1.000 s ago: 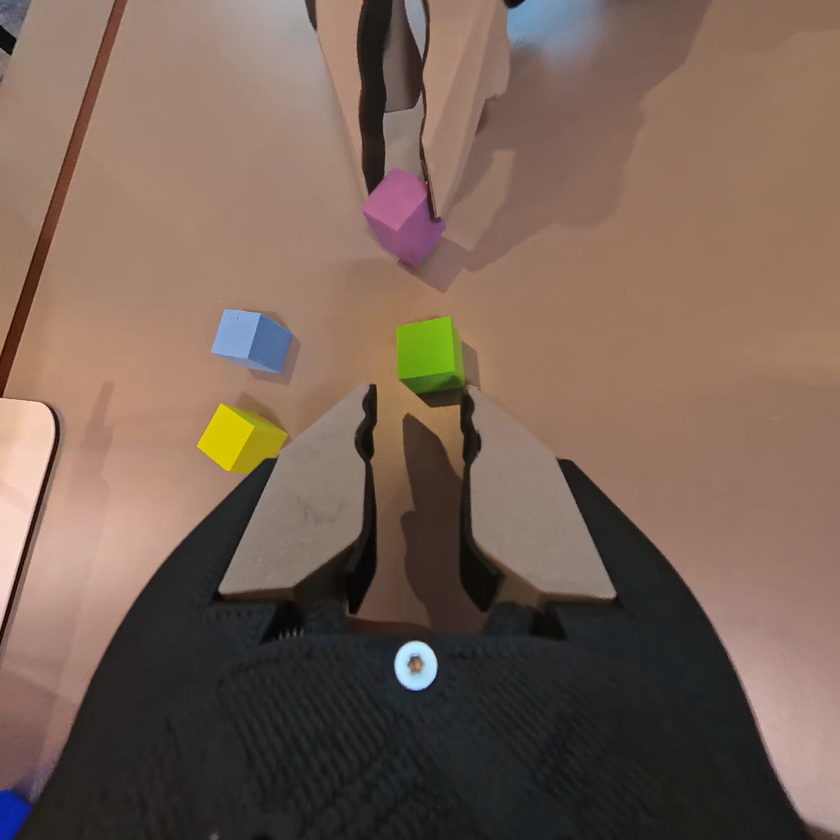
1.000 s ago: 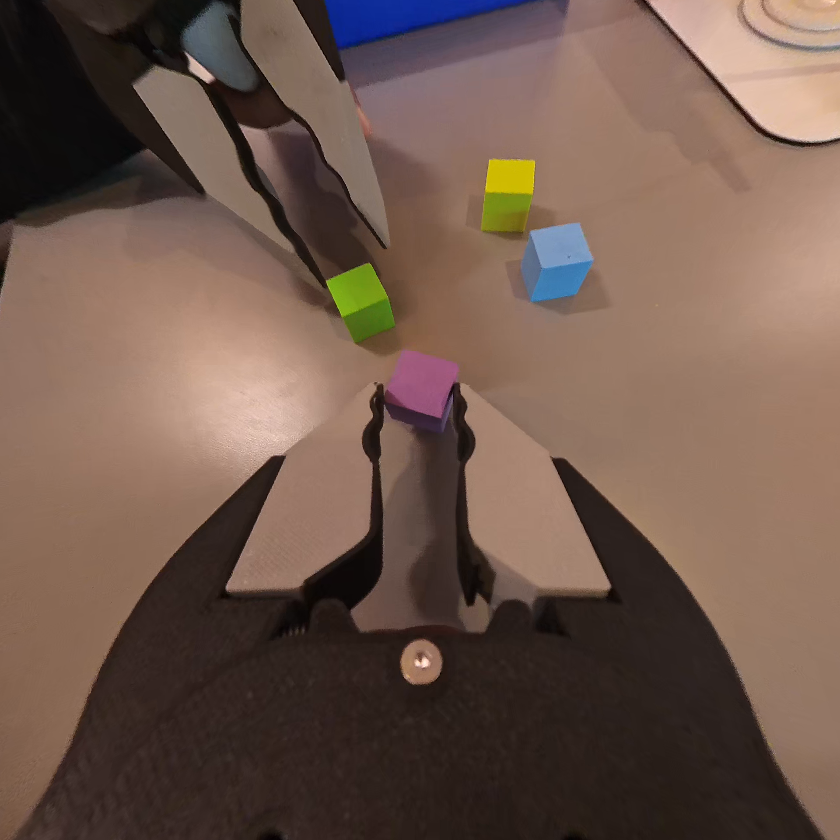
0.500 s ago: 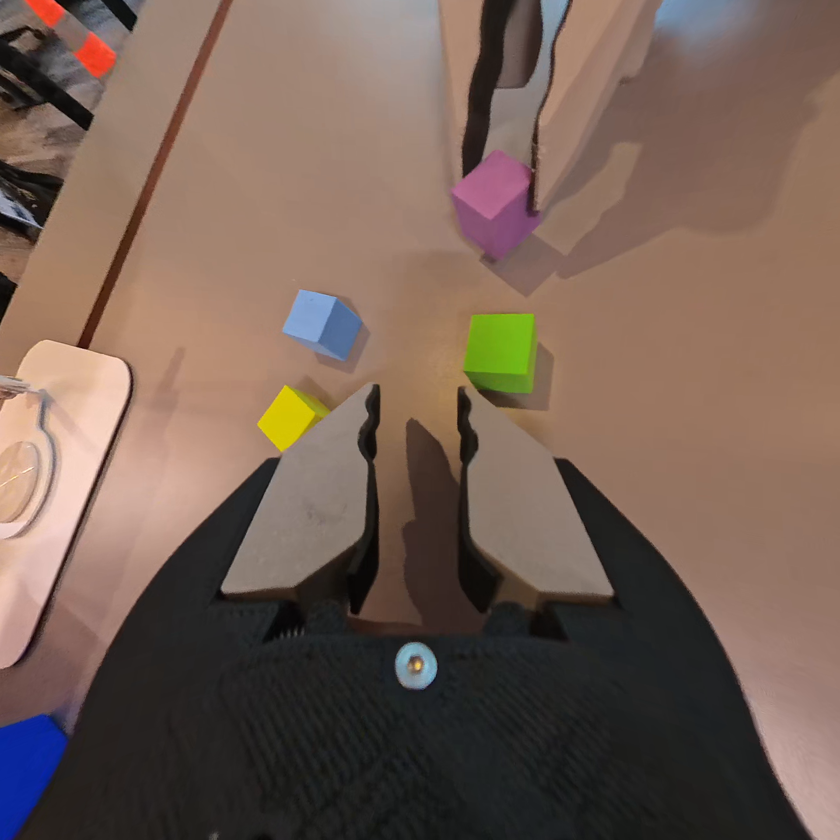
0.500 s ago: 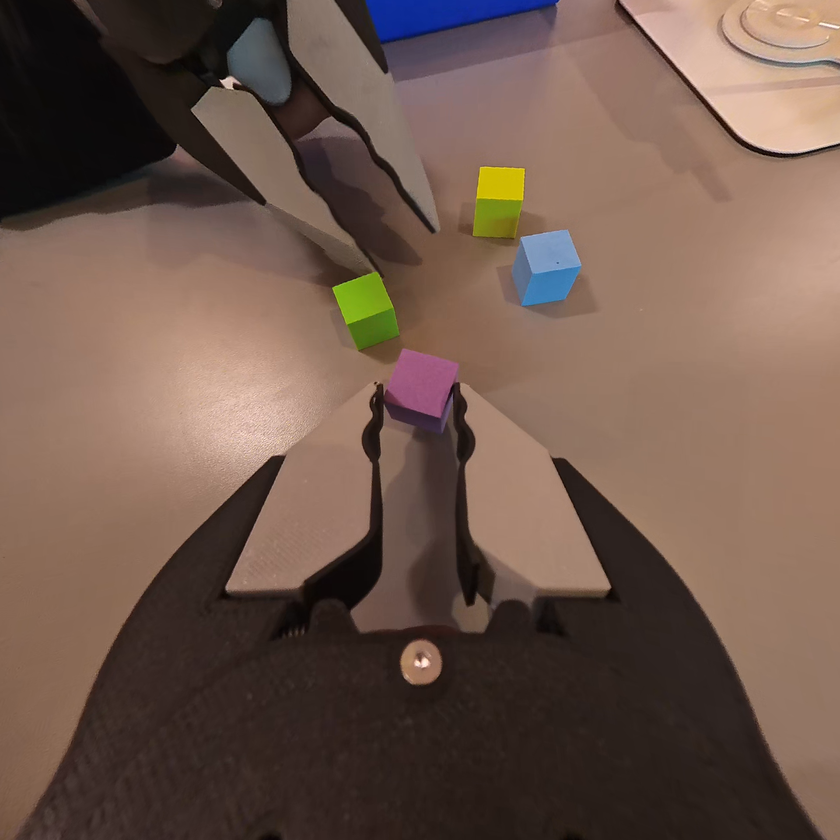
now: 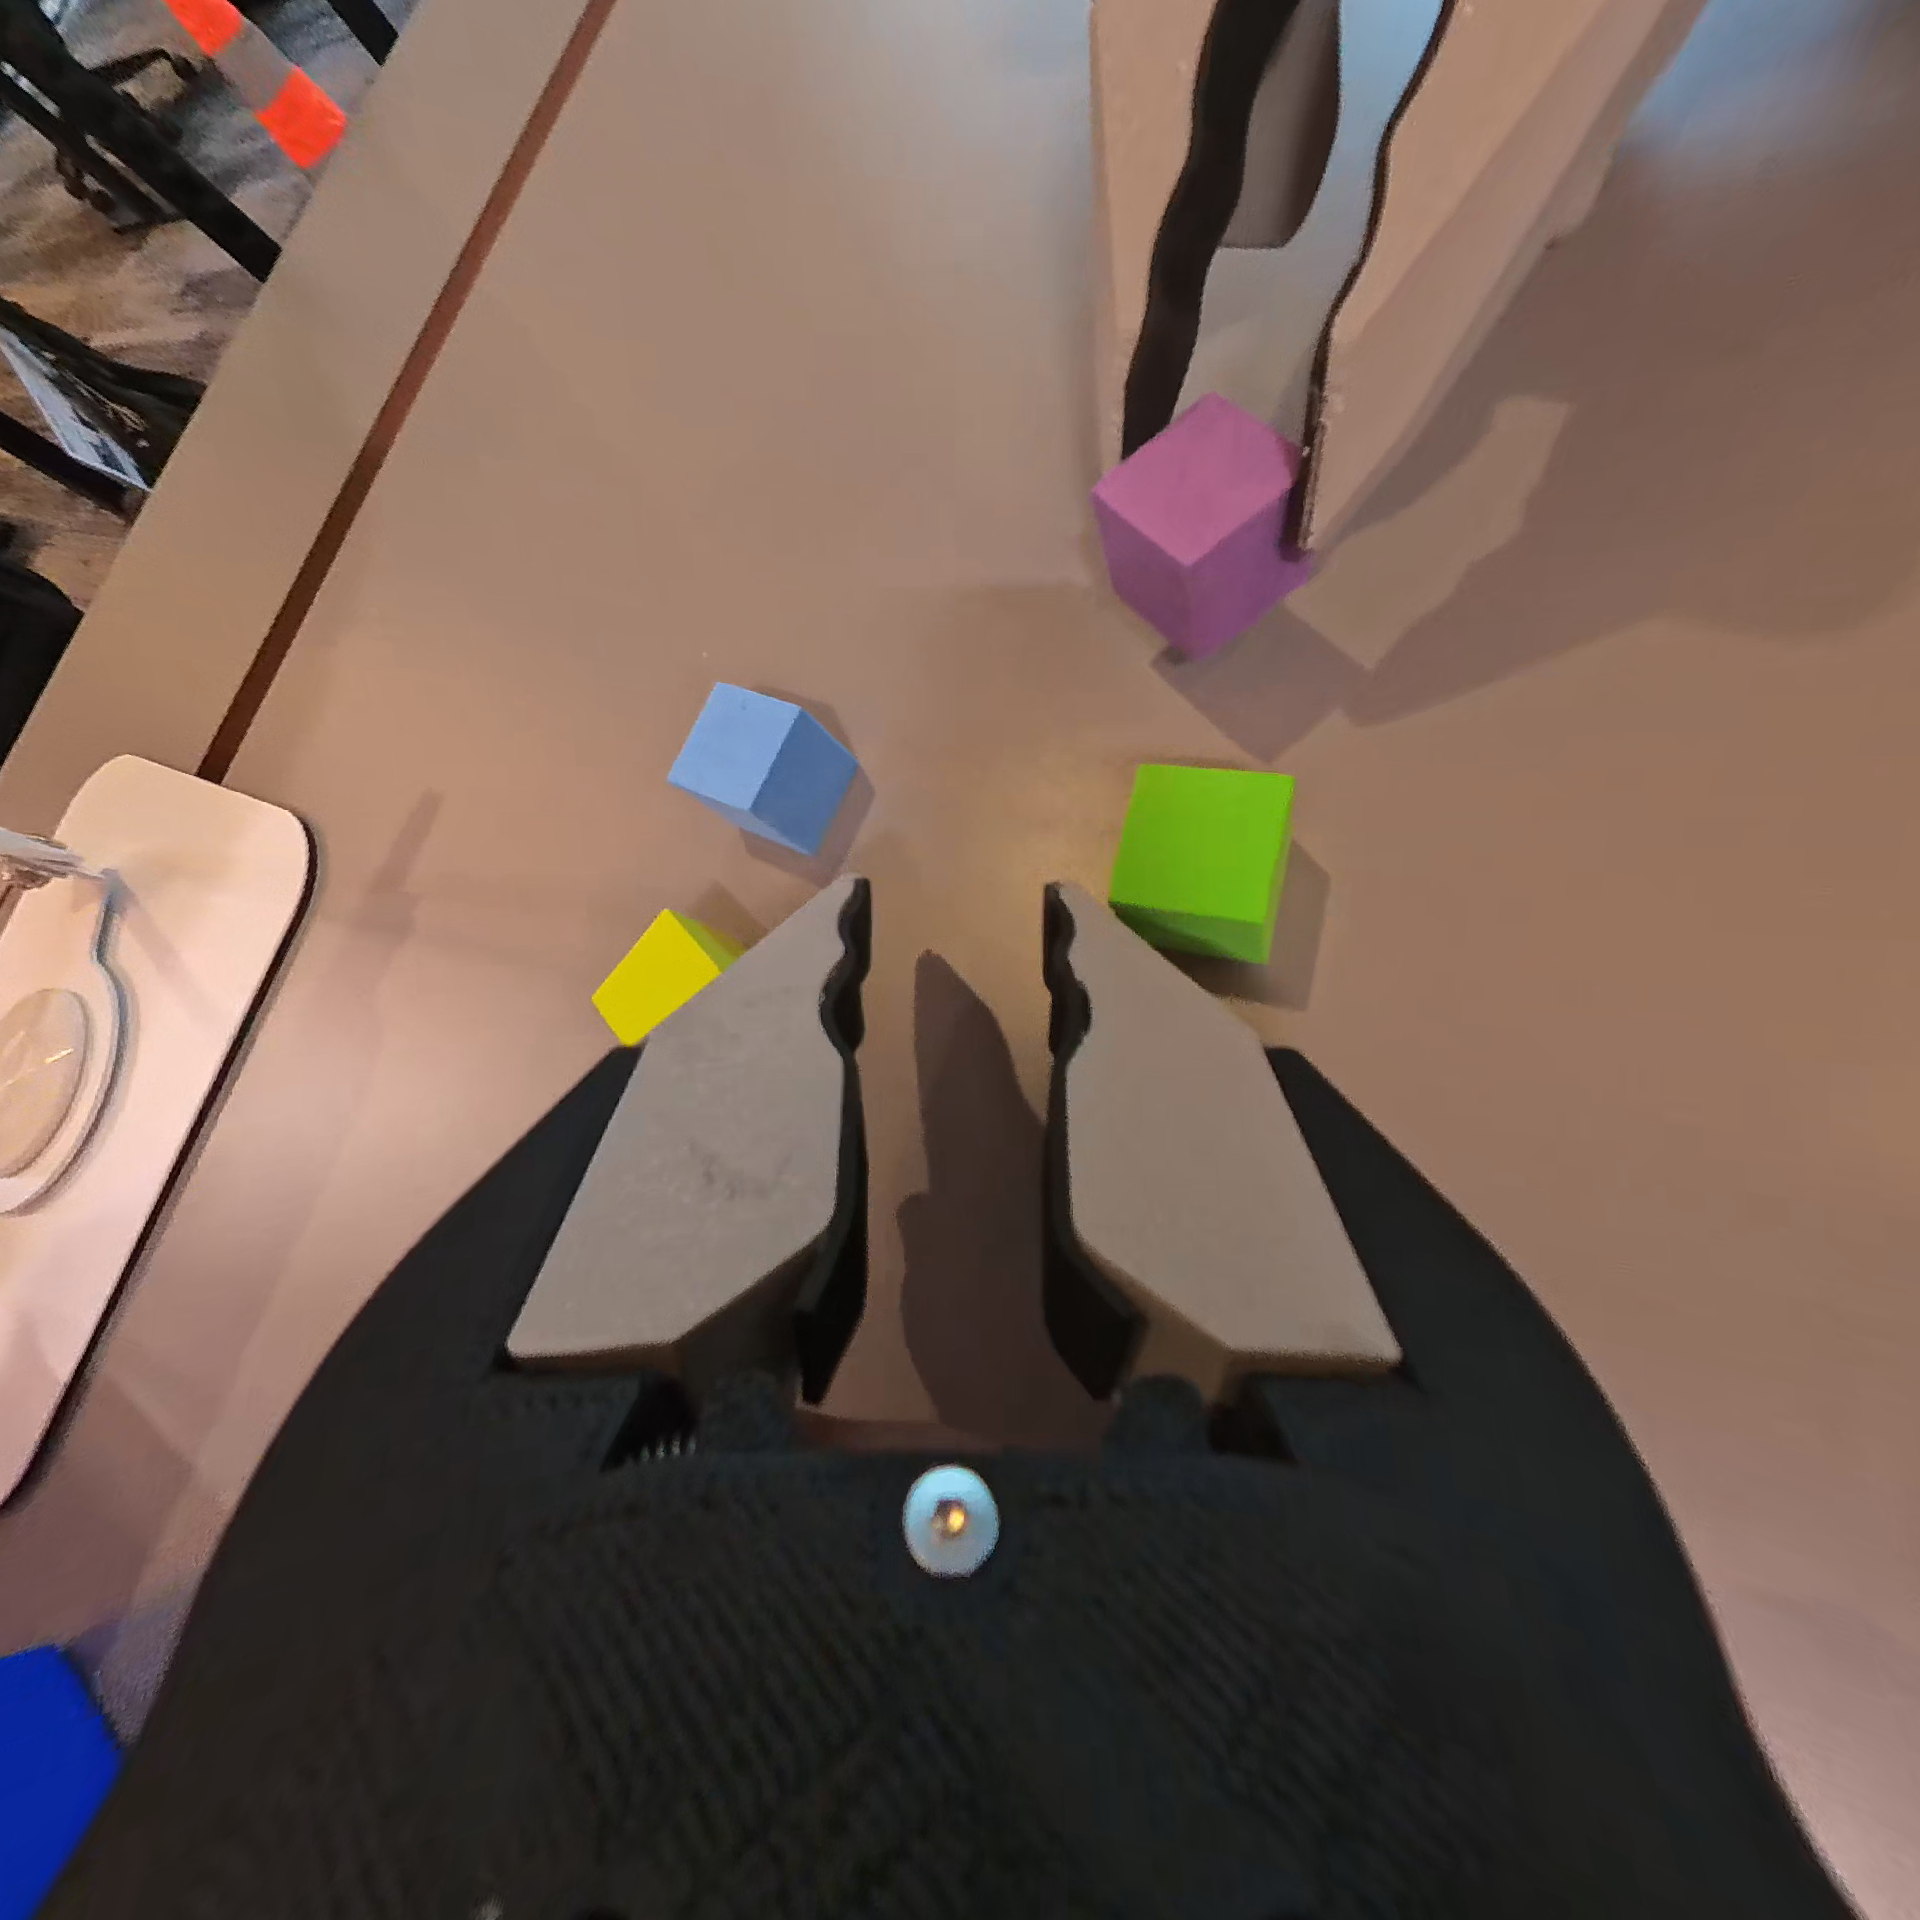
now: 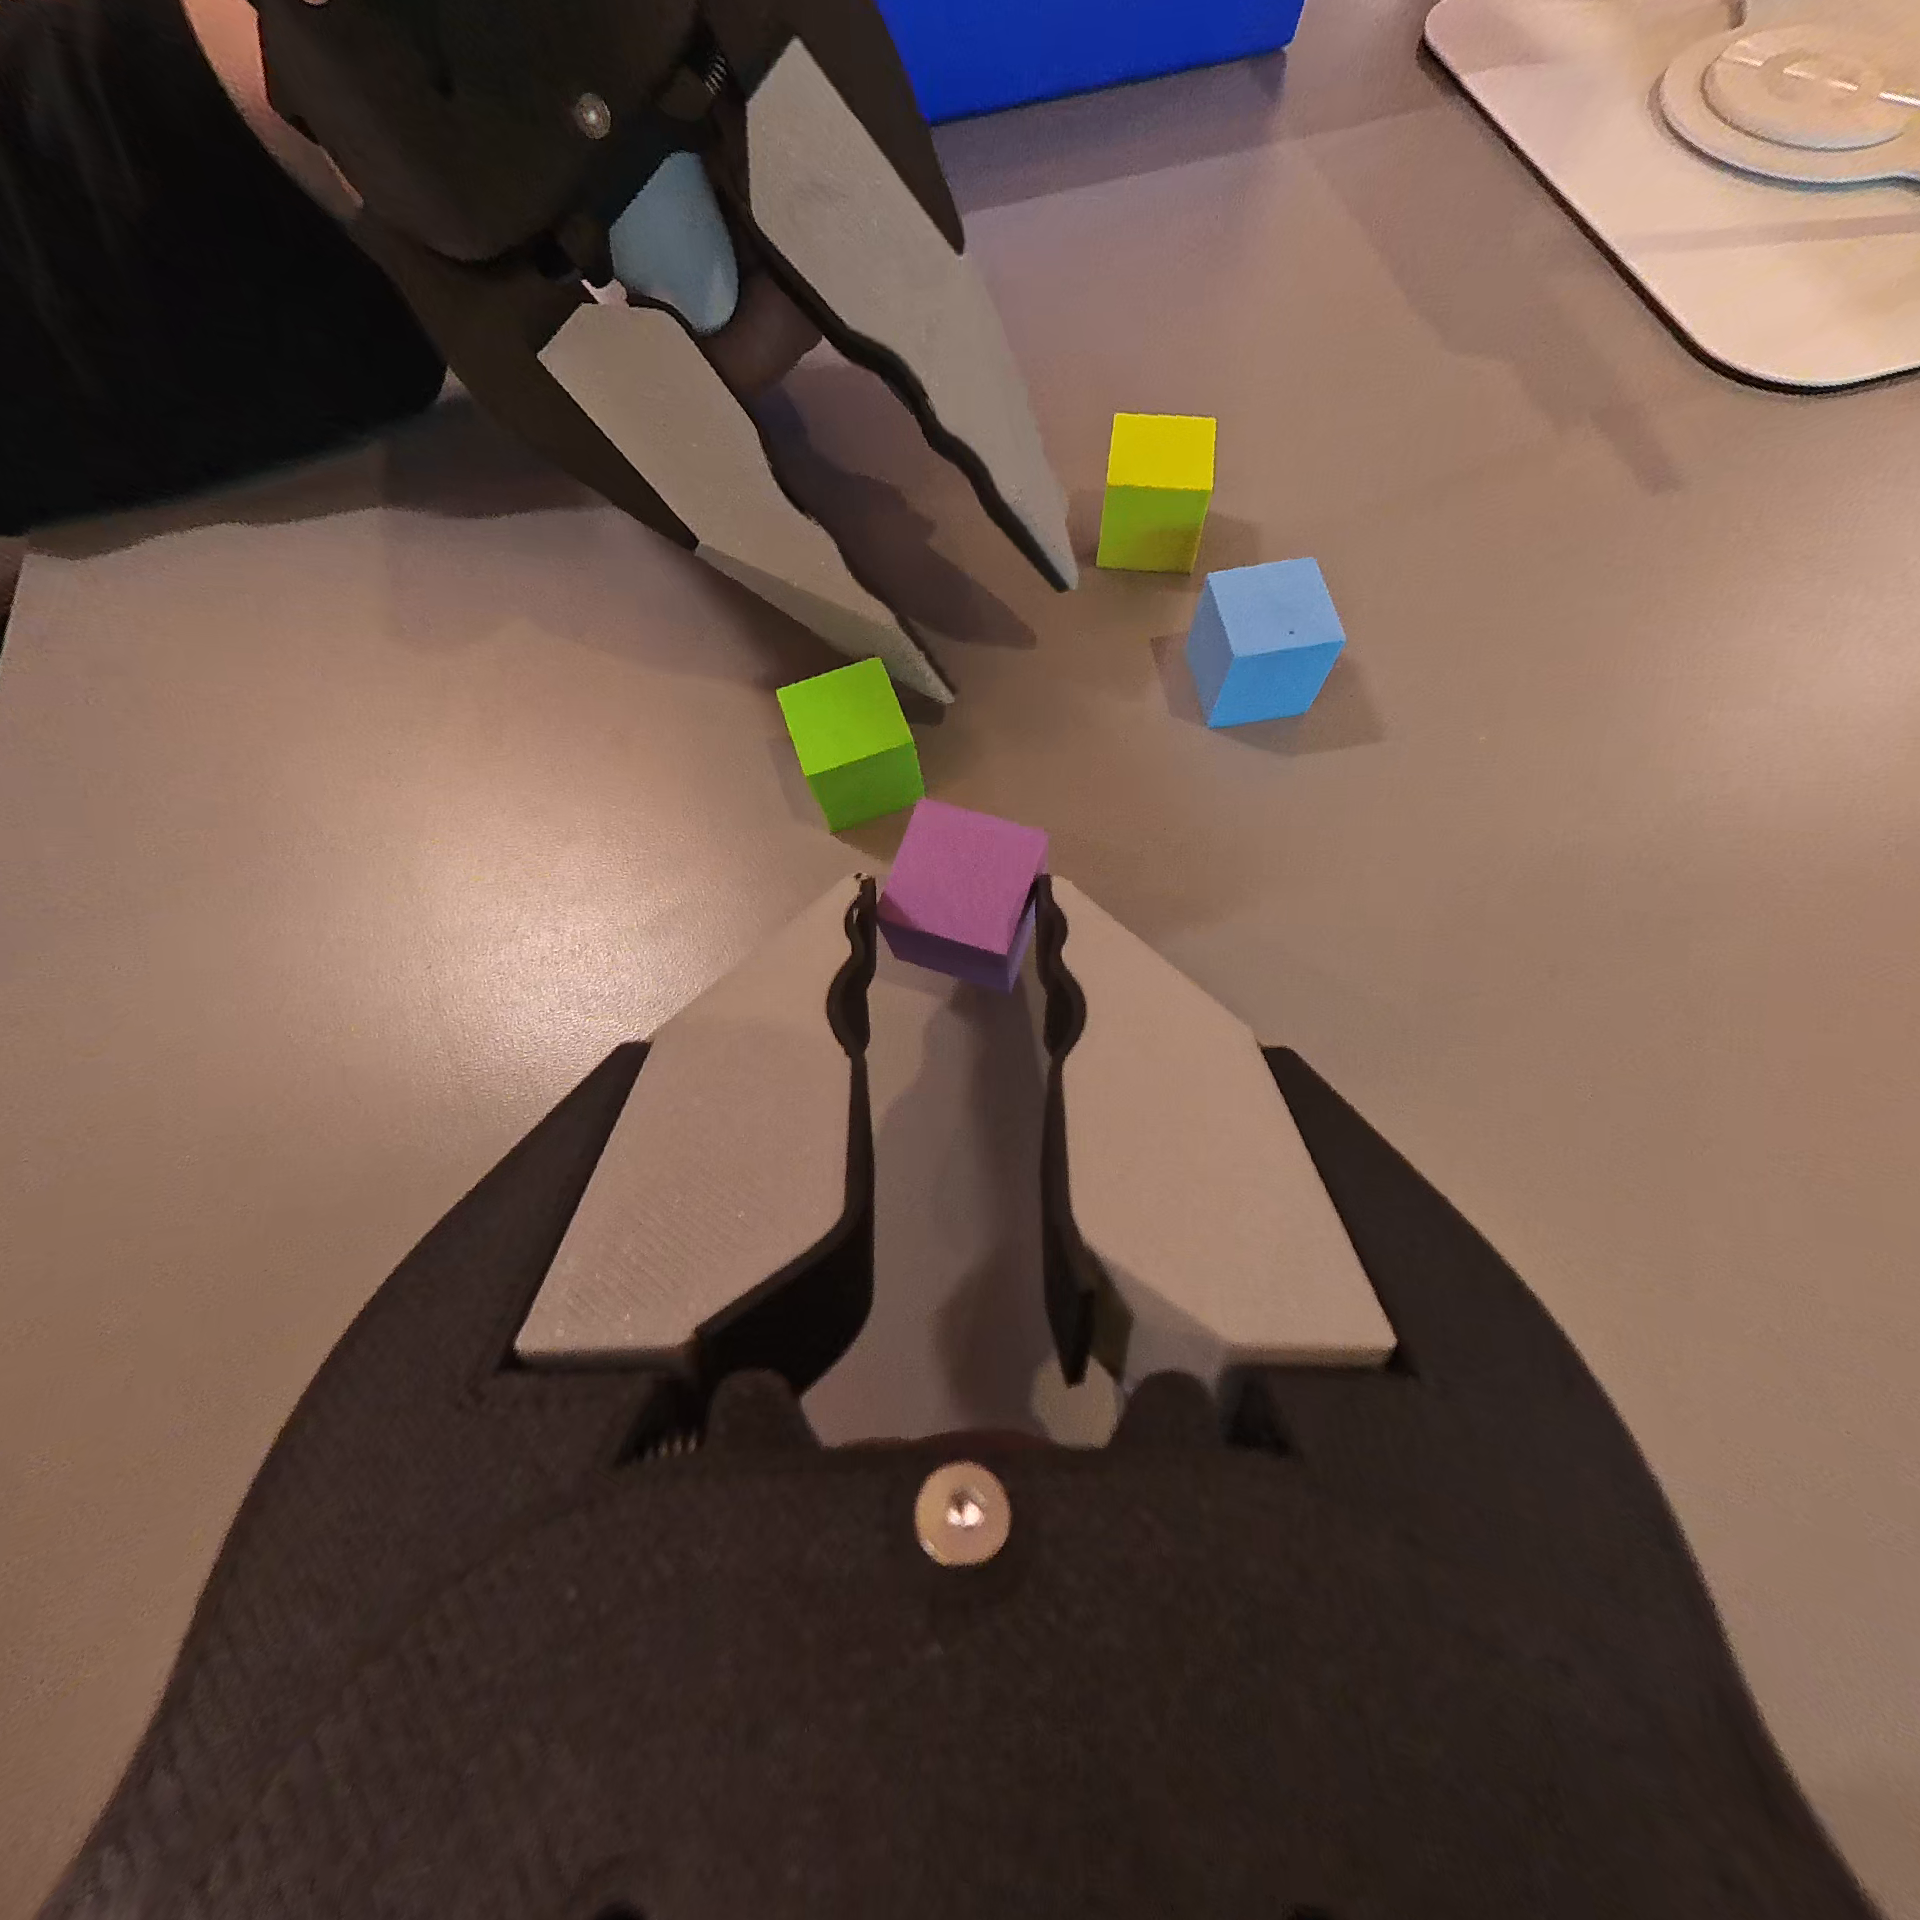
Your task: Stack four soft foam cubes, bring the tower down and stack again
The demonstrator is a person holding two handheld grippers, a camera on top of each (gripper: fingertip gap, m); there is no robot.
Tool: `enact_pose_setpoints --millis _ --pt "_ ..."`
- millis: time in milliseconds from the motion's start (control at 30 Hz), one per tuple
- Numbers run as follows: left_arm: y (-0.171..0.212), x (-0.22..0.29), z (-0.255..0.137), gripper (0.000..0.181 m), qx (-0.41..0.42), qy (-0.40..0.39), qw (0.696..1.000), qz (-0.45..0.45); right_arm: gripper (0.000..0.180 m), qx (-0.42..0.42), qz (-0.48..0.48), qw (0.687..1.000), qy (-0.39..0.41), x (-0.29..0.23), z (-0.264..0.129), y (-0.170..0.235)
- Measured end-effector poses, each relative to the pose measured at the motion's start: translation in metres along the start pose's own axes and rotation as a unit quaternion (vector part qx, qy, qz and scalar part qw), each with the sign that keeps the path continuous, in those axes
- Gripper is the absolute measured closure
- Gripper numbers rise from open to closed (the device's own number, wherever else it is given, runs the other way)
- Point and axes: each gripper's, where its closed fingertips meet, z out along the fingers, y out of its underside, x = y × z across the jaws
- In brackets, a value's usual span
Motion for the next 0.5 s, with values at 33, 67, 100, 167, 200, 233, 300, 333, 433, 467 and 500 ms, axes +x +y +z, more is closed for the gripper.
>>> enact_pose_setpoints --millis 33,67,100,167,200,233,300,333,433,467,500 --pt "0.002 -0.002 -0.001 0.15 -0.006 -0.006 1.0 0.004 0.152 0.0 0.0 1.0 0.001 0.0 0.0 0.0" --pt "0.003 -0.004 -0.003 0.151 -0.007 -0.009 1.0 0.005 0.152 0.0 0.0 1.0 0.002 0.001 0.0 0.0" --pt "0.002 -0.005 -0.006 0.153 -0.004 -0.007 1.0 0.002 0.152 0.0 0.001 1.0 0.002 0.001 -0.001 0.0" --pt "0.001 -0.006 -0.011 0.155 0.002 0.0 1.0 -0.01 0.152 0.002 0.001 1.0 0.002 0.001 -0.001 0.0" --pt "0.001 -0.004 -0.013 0.155 0.002 0.007 1.0 -0.014 0.152 0.002 0.002 1.0 0.003 0.001 -0.001 0.0" --pt "0.001 0.0 -0.014 0.155 0.001 0.019 1.0 -0.015 0.152 0.002 0.002 1.0 0.002 0.001 -0.001 0.0" --pt "0.003 0.009 -0.015 0.152 -0.008 0.04 0.999 -0.004 0.152 0.0 0.001 1.0 0.002 0.001 -0.001 0.001" --pt "0.004 0.011 -0.015 0.151 -0.014 0.04 0.999 0.004 0.152 -0.001 0.0 1.0 0.002 0.001 0.0 0.001" --pt "0.002 0.014 -0.011 0.151 -0.021 0.034 0.999 0.016 0.152 -0.004 -0.002 1.0 0.003 0.0 0.0 0.002" --pt "0.001 0.014 -0.01 0.151 -0.02 0.03 0.999 0.017 0.152 -0.004 -0.003 1.0 0.003 0.0 0.0 0.001" --pt "0.0 0.014 -0.008 0.151 -0.021 0.025 0.999 0.019 0.152 -0.005 -0.003 1.0 0.002 0.0 0.0 0.001"
